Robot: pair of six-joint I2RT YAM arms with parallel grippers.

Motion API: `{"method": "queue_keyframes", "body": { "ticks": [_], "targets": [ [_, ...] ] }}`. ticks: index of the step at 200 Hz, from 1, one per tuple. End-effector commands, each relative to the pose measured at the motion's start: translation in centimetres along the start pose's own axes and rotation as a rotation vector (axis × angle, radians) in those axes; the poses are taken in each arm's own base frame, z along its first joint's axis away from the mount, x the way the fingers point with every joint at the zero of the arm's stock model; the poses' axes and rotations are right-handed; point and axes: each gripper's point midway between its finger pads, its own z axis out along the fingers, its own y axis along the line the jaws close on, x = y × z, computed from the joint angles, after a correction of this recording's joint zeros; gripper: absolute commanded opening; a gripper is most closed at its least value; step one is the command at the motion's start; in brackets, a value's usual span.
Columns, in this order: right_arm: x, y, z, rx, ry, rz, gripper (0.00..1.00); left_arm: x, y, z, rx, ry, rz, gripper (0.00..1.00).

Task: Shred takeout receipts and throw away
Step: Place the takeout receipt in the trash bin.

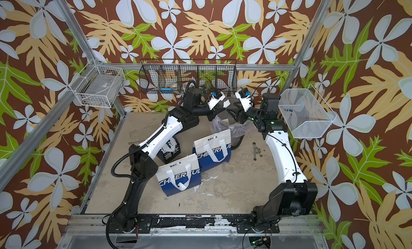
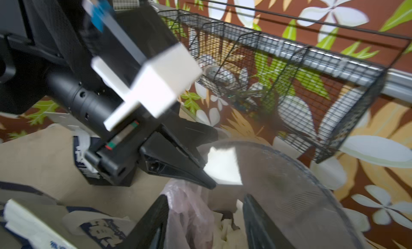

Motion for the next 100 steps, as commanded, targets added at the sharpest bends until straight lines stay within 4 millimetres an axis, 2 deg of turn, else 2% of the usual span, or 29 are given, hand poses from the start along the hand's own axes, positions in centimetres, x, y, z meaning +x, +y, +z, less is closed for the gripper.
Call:
{"method": "queue_keyframes", "body": {
  "ticks": [1,7,23,48,68,100],
  "targets": [
    [-0.8,-3.2,-0.9,0.204,0.003,0.002,0.58,1.4,1.6,0.1,-0.098,0.059,-0.033,0.0],
    [-1.0,-3.3,-1.1,0.21,0.005,-0.002,0.58,1.4,1.5,0.1,-0.101,0.054,-0.027,0.07],
    [-1.1,-3.1,-1.3,0.208,0.005,-0.003,0.58,1.7,1.2,0.2,-0.092,0.057,-0.017,0.4],
    [-0.5,-3.3,-1.0,0.209,0.026,0.002,0.58,1.4,0.6,0.0,-0.061,0.052,-0.019,0.72],
    [0.0,-3.3,-0.6,0.207,0.039,0.008,0.58,0.0,0.4,-0.7,-0.06,0.024,-0.012,0.78],
    [0.5,-1.9,1.4,0.155,0.053,-0.033,0.59,-2.1,-0.2,-1.9,-0.049,-0.015,0.011,0.78]
  ]
}}
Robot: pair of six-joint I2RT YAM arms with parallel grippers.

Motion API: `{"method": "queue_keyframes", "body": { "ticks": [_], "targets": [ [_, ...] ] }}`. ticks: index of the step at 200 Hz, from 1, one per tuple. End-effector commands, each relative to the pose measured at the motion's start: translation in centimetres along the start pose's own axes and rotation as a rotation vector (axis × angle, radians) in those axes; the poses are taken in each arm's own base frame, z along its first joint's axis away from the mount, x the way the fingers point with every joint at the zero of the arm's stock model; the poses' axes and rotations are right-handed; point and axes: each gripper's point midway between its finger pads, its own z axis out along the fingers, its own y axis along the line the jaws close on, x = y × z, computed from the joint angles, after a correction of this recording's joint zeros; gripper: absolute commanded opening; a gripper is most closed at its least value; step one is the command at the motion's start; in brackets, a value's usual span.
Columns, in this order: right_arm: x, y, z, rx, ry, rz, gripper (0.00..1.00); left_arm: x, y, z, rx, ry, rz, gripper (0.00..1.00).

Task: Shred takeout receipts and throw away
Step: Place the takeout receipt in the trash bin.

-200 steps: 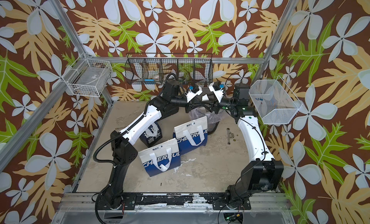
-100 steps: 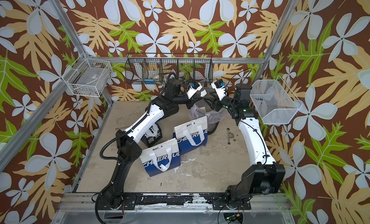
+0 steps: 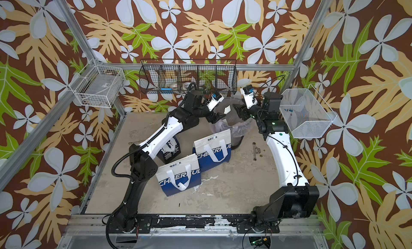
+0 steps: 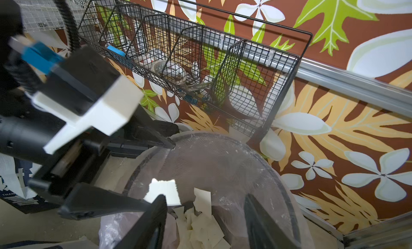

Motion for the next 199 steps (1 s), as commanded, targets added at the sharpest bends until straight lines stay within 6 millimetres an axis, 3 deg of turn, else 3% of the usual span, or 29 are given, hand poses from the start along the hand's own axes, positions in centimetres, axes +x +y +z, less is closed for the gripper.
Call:
{"method": "queue_keyframes", "body": {
  "ticks": [1,56,76,91,106,120,167,199],
  "targets": [
    [-0.1,1.1,1.1,-0.025,-0.001,-0.04,0.59,-2.1,-0.4,-1.0,0.011,-0.05,0.021,0.78],
    [-2.1,2.5,2.4,-0.049,-0.058,-0.032,0.6,-1.1,-0.6,-1.1,-0.01,0.005,0.048,0.76],
    [0.1,2.5,3.9,-0.015,0.041,-0.074,0.6,-2.0,-1.1,-1.6,0.008,-0.016,0.052,0.77],
    [2.8,2.0,4.8,0.014,0.142,-0.109,0.59,-2.7,-1.0,-2.0,-0.002,-0.034,0.05,0.77],
    [4.6,1.1,4.7,0.071,0.206,-0.131,0.59,-3.2,-0.7,-2.4,-0.009,-0.047,0.036,0.78],
    [5.1,-0.1,4.2,0.136,0.233,-0.137,0.59,-3.4,-0.5,-2.5,-0.015,-0.054,0.03,0.78],
    [3.0,-2.2,2.5,0.203,0.214,-0.143,0.59,-4.4,0.2,-3.5,-0.042,-0.072,0.009,0.79],
    [-0.4,-2.7,0.0,0.235,0.102,-0.109,0.6,-4.8,1.6,-5.7,-0.131,-0.039,0.008,0.81]
  ]
}}
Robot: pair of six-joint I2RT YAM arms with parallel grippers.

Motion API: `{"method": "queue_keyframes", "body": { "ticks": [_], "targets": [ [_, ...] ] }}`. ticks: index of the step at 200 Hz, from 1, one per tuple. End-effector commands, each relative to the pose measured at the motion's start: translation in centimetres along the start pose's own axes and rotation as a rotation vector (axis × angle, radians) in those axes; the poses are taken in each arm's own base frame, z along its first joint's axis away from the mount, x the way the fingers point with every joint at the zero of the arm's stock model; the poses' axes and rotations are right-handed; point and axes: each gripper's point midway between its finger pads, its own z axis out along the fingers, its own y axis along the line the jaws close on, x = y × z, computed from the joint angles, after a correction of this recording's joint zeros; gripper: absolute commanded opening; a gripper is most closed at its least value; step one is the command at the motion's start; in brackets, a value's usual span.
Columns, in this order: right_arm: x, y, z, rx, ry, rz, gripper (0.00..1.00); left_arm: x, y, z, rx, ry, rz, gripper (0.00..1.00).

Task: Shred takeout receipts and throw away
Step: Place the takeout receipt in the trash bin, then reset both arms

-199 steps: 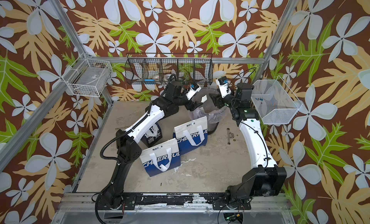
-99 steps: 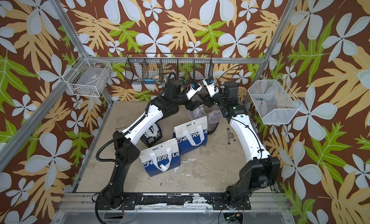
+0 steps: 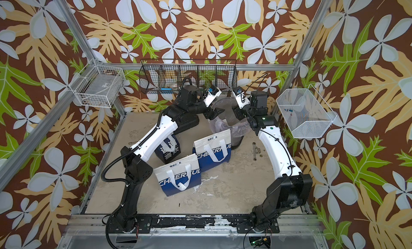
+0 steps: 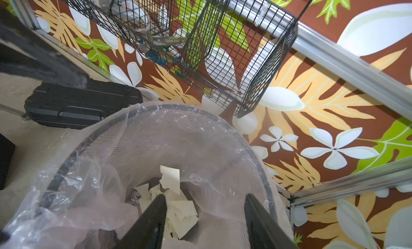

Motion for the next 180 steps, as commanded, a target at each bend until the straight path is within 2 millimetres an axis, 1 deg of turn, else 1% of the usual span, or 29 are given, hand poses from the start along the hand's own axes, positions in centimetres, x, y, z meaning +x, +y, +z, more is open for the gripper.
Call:
{"method": "queue_keyframes", "body": {
  "ticks": [1,12,14,18,19,21,22,24,27,37,45,49,51,54,57,60,70,79,86,93,96,106,115,119,133,144,152,167,180],
  "targets": [
    [-2.1,-1.5,-2.3,0.039,-0.078,0.042,0.6,-1.1,1.6,-2.0,-0.086,0.007,0.001,0.81],
    [-2.7,-2.5,-3.8,0.045,-0.133,0.089,0.64,-0.7,2.8,-3.4,-0.148,0.035,-0.017,0.83],
    [-2.8,-2.4,-4.1,0.037,-0.146,0.101,0.65,-0.6,3.1,-3.8,-0.164,0.04,-0.023,0.83],
    [-2.8,-3.2,-4.8,0.049,-0.164,0.129,0.67,-0.4,3.7,-4.5,-0.198,0.049,-0.036,0.84],
    [-2.8,-2.9,-4.9,0.036,-0.17,0.134,0.68,-0.3,3.9,-4.7,-0.207,0.053,-0.04,0.84],
    [-2.7,-3.4,-5.2,0.048,-0.178,0.147,0.69,-0.2,4.3,-5.1,-0.224,0.057,-0.048,0.84],
    [-2.8,-3.1,-5.3,0.034,-0.187,0.152,0.7,-0.2,4.4,-5.3,-0.229,0.058,-0.052,0.84],
    [-2.8,-3.6,-5.7,0.046,-0.196,0.164,0.71,0.1,4.8,-5.7,-0.252,0.065,-0.061,0.85],
    [-2.8,-3.5,-6.0,0.032,-0.211,0.181,0.72,0.3,5.4,-6.4,-0.283,0.071,-0.074,0.85],
    [-2.1,-3.8,-7.1,0.037,-0.239,0.231,0.77,0.9,7.5,-9.0,-0.403,0.081,-0.126,0.86],
    [-1.6,-3.6,-7.6,0.055,-0.253,0.249,0.82,2.0,8.9,-11.1,-0.488,0.093,-0.171,0.87],
    [-1.2,-3.5,-7.9,0.066,-0.258,0.259,0.84,2.6,9.5,-11.9,-0.518,0.097,-0.192,0.88],
    [-1.0,-3.5,-8.0,0.071,-0.262,0.269,0.86,2.4,9.7,-12.7,-0.539,0.087,-0.2,0.88],
    [-0.8,-3.6,-8.2,0.089,-0.268,0.284,0.87,2.8,10.0,-13.4,-0.563,0.091,-0.216,0.88],
    [-0.5,-3.7,-8.4,0.105,-0.272,0.3,0.88,2.7,10.4,-14.3,-0.591,0.08,-0.229,0.88],
    [-0.2,-3.8,-8.7,0.123,-0.277,0.317,0.89,3.3,10.6,-14.9,-0.616,0.084,-0.243,0.89],
    [0.8,-4.1,-9.8,0.184,-0.284,0.36,0.91,3.4,10.9,-17.6,-0.695,0.061,-0.266,0.9],
    [1.8,-4.2,-10.7,0.229,-0.278,0.386,0.92,4.5,11.0,-19.9,-0.781,0.065,-0.279,0.91],
    [2.6,-3.8,-11.2,0.237,-0.272,0.395,0.93,5.1,10.8,-21.7,-0.833,0.056,-0.289,0.91],
    [3.6,-3.5,-11.6,0.252,-0.262,0.411,0.94,6.3,10.7,-23.3,-0.881,0.06,-0.301,0.92],
    [3.9,-3.3,-11.8,0.259,-0.261,0.419,0.95,6.4,10.7,-24.3,-0.905,0.048,-0.309,0.92],
    [5.3,-3.0,-12.6,0.291,-0.261,0.443,0.99,8.8,10.9,-26.8,-0.964,0.048,-0.348,0.92],
    [6.8,-3.1,-13.3,0.345,-0.26,0.471,1.0,10.5,11.3,-29.4,-1.012,0.024,-0.394,0.93],
    [7.1,-3.1,-13.7,0.362,-0.269,0.473,1.0,11.6,11.5,-30.4,-1.033,0.026,-0.414,0.93],
    [9.2,-2.1,-14.0,0.374,-0.262,0.475,1.0,13.5,11.7,-34.0,-1.123,-0.008,-0.45,0.94],
    [11.3,-1.2,-13.7,0.382,-0.251,0.482,1.0,15.8,11.9,-35.7,-1.184,-0.018,-0.472,0.95],
    [12.8,-0.6,-13.3,0.38,-0.238,0.487,1.0,17.8,12.1,-36.4,-1.213,-0.015,-0.492,0.96],
    [16.2,0.5,-12.1,0.388,-0.199,0.488,1.0,21.9,12.3,-37.0,-1.273,0.034,-0.533,0.97],
    [18.0,1.3,-11.4,0.38,-0.192,0.492,1.0,24.3,12.1,-36.7,-1.293,0.038,-0.569,0.98]
  ]
}}
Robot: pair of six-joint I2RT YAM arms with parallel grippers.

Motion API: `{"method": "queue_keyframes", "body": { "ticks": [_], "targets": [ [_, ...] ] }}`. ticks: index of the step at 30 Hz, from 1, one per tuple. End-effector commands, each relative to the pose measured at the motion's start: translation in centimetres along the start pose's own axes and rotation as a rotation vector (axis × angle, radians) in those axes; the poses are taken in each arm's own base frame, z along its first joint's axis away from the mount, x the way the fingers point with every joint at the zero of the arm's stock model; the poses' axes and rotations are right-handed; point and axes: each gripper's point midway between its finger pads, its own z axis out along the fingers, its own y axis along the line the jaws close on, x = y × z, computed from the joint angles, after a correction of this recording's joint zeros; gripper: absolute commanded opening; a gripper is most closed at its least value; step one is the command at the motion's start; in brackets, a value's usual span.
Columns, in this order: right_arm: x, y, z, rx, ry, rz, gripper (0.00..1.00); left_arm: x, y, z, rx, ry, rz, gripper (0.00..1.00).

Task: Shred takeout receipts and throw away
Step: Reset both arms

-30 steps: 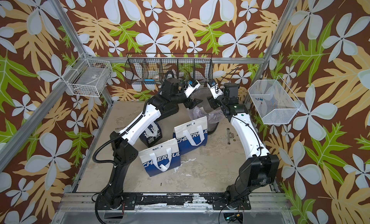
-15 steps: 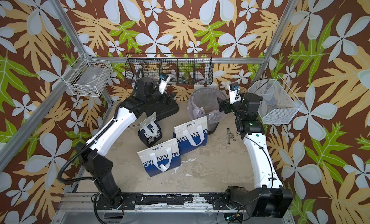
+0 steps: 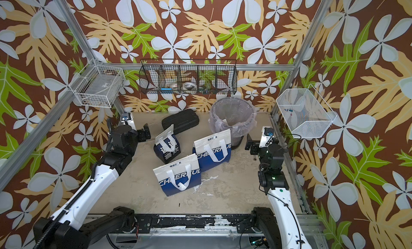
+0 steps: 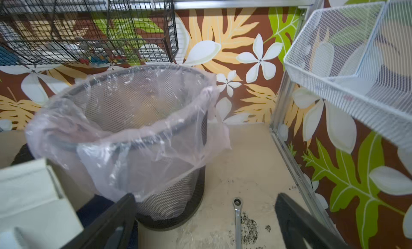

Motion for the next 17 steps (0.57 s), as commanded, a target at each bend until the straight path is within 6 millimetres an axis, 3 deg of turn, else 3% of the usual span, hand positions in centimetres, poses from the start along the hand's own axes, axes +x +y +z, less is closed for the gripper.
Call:
{"method": "queue_keyframes", "body": {
  "ticks": [1,5,8,12,17],
  "targets": [
    [0.9,-0.6,0.2,0.032,-0.066,0.015,1.0,1.5,1.4,1.0,-0.067,-0.04,-0.112,0.98],
    [4.3,-0.5,1.6,0.023,-0.06,0.015,1.0,6.3,1.7,2.1,-0.071,-0.026,-0.19,1.0],
    [6.6,-0.8,2.5,0.038,-0.046,-0.007,1.0,9.4,2.9,1.7,-0.1,-0.064,-0.182,1.0],
    [7.0,-0.1,2.7,0.001,-0.082,-0.009,1.0,10.3,4.3,0.9,-0.147,-0.117,-0.129,1.0],
    [8.2,-0.4,3.3,0.024,-0.058,-0.011,1.0,10.8,4.1,0.8,-0.131,-0.14,-0.112,1.0]
  ]
}}
